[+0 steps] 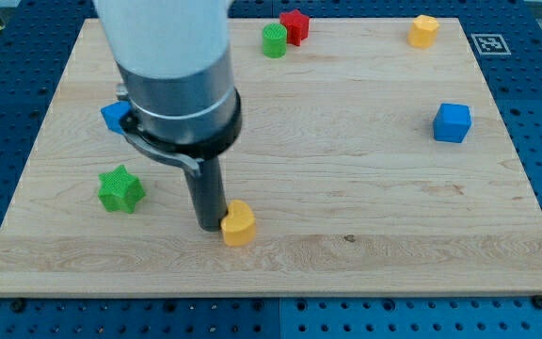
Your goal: Move the yellow heart towards the bottom center
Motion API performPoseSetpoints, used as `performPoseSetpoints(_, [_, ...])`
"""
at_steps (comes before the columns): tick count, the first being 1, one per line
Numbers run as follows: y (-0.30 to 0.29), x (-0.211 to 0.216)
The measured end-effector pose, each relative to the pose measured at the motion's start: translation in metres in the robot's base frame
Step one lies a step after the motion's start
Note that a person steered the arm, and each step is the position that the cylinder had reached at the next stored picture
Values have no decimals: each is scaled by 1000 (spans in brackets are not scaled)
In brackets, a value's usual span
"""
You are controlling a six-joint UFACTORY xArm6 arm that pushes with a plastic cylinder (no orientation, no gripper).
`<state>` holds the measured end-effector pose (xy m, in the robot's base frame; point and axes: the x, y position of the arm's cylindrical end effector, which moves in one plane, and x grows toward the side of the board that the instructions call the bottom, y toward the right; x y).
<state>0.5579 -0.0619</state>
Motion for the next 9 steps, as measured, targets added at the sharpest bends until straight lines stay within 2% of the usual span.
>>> performPoseSetpoints(2, [30,32])
performPoseSetpoints(3, [40,34])
performPoseSetpoints(9, [69,19])
